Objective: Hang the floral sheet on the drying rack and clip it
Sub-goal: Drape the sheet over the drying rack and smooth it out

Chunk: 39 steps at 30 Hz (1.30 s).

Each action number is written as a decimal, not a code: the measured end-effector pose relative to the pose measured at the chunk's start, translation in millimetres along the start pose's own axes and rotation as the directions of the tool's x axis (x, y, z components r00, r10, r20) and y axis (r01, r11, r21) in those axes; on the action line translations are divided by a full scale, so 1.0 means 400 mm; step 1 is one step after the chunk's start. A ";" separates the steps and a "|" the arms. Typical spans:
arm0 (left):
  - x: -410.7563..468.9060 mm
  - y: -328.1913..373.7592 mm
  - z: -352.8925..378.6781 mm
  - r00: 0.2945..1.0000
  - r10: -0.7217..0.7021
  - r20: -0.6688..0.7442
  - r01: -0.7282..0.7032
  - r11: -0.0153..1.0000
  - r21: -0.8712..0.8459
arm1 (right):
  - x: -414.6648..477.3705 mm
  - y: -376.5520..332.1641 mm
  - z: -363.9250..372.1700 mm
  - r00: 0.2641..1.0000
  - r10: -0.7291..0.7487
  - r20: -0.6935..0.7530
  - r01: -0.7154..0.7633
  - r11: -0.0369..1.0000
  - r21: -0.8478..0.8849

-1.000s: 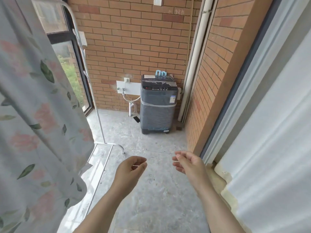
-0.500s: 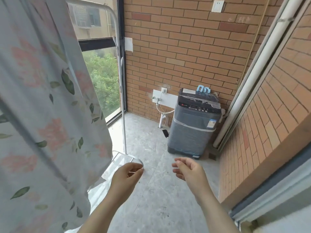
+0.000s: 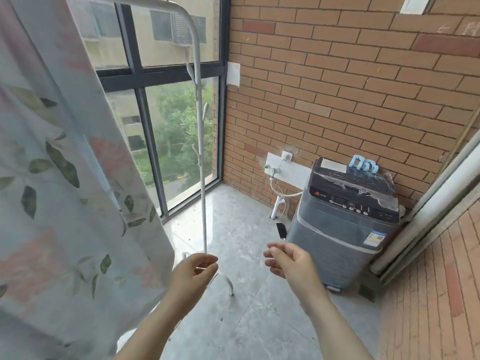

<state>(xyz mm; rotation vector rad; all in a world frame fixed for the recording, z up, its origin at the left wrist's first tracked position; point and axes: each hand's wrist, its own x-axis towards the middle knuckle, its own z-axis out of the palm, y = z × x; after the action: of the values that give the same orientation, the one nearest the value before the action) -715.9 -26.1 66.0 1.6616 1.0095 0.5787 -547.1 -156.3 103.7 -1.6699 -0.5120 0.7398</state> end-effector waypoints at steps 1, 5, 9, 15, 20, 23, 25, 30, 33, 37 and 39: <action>0.029 0.008 0.017 0.999 -0.008 -0.042 0.008 1.000 0.005 | 0.049 -0.008 -0.014 1.000 -0.001 0.024 0.001 1.000 -0.002; 0.132 0.060 0.080 0.989 -0.022 -0.146 0.027 0.999 0.030 | 0.227 -0.057 -0.058 0.990 -0.020 0.139 0.019 1.000 0.010; 0.208 0.085 0.127 0.960 -0.066 -0.273 0.063 0.998 -0.021 | 0.377 -0.089 -0.067 0.964 -0.029 0.264 0.033 0.999 -0.009; 0.324 0.071 0.092 0.888 -0.124 -0.443 0.116 0.992 -0.045 | 0.556 -0.134 0.017 0.902 -0.041 0.431 0.054 0.998 -0.019; 0.450 0.088 0.027 0.841 -0.145 -0.521 0.109 0.989 -0.101 | 0.689 -0.216 0.128 0.851 -0.078 0.519 0.107 0.994 -0.026; 0.526 0.111 -0.014 0.826 -0.149 -0.543 0.088 0.987 -0.136 | 0.756 -0.285 0.191 0.807 -0.105 0.580 0.149 0.988 -0.029; 0.574 0.122 -0.042 0.810 -0.140 -0.570 0.067 0.987 -0.148 | 0.798 -0.325 0.233 0.774 -0.144 0.616 0.186 0.983 -0.004; 0.639 0.141 -0.080 0.740 -0.137 -0.659 0.068 0.989 -0.129 | 0.869 -0.403 0.332 0.630 -0.187 0.754 0.230 0.972 0.049; 0.661 0.170 -0.127 0.649 -0.152 -0.745 0.067 0.987 -0.144 | 0.908 -0.466 0.401 0.506 -0.235 0.830 0.297 0.951 0.088; 0.661 0.220 -0.169 0.471 -0.143 -0.870 0.041 0.989 -0.140 | 0.948 -0.557 0.478 0.297 -0.301 0.906 0.393 0.904 0.172; 0.652 0.248 -0.174 0.391 -0.140 -0.909 0.055 0.990 -0.129 | 0.965 -0.602 0.509 0.183 -0.317 0.931 0.424 0.879 0.216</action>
<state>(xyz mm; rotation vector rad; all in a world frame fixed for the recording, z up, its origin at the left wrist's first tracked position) -600.6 222.5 153.4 1.0934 1.8336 1.5486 -406.9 303.0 237.4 -0.8628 -1.8038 1.3291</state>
